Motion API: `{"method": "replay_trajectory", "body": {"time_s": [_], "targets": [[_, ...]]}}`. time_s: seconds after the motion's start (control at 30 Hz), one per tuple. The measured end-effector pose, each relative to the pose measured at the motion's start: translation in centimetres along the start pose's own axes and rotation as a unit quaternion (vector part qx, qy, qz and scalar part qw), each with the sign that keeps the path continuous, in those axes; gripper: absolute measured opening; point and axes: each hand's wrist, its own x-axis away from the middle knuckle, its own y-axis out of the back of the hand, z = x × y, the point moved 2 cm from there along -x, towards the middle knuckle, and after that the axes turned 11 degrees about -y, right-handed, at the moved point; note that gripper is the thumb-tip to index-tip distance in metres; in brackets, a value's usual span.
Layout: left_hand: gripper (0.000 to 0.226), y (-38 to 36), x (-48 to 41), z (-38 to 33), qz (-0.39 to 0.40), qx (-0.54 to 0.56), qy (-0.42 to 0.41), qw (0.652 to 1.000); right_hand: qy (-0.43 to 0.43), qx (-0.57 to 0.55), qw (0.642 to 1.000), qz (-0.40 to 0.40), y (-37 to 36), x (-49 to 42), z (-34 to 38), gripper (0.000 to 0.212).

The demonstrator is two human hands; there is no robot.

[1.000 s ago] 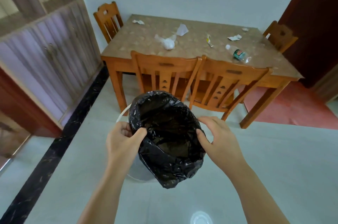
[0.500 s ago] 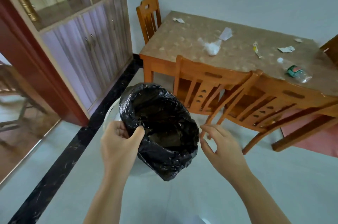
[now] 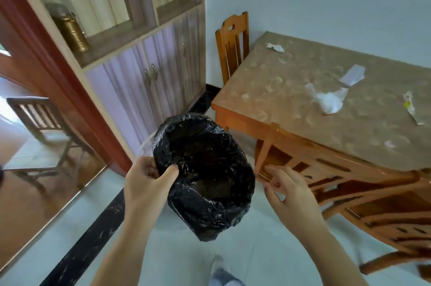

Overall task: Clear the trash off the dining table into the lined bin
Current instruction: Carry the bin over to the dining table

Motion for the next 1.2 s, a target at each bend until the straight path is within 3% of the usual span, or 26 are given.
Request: {"method": "replay_trajectory", "body": {"time_s": [0.17, 0.5, 0.7, 0.9, 1.2], "targets": [[0.019, -3.0, -7.1, -0.9, -0.008, -0.018, -0.030, 0.999, 0.028, -0.012, 1.000, 0.001, -1.0, -9.1, 1.9, 0.033], [0.025, -7.7, -21.8, 2.5, 0.012, 0.065, 0.031, 0.997, 0.022, -0.016, 1.000, 0.006, -6.2, -23.3, 7.1, 0.032], [0.022, -9.6, -35.3, 4.5, 0.048, 0.084, -0.002, 0.995, 0.007, -0.003, 1.000, -0.020, -10.0, -34.6, 13.9, 0.030], [0.021, -12.9, -49.1, 3.5, 0.081, 0.089, -0.090, 0.989, -0.012, -0.059, 0.995, -0.083, -10.8, -45.9, 21.2, 0.029], [0.022, -24.9, -64.0, 0.3, 0.140, 0.154, -0.161, 0.965, -0.096, -0.022, 0.982, -0.159, -10.4, -59.3, 18.1, 0.027]]}}
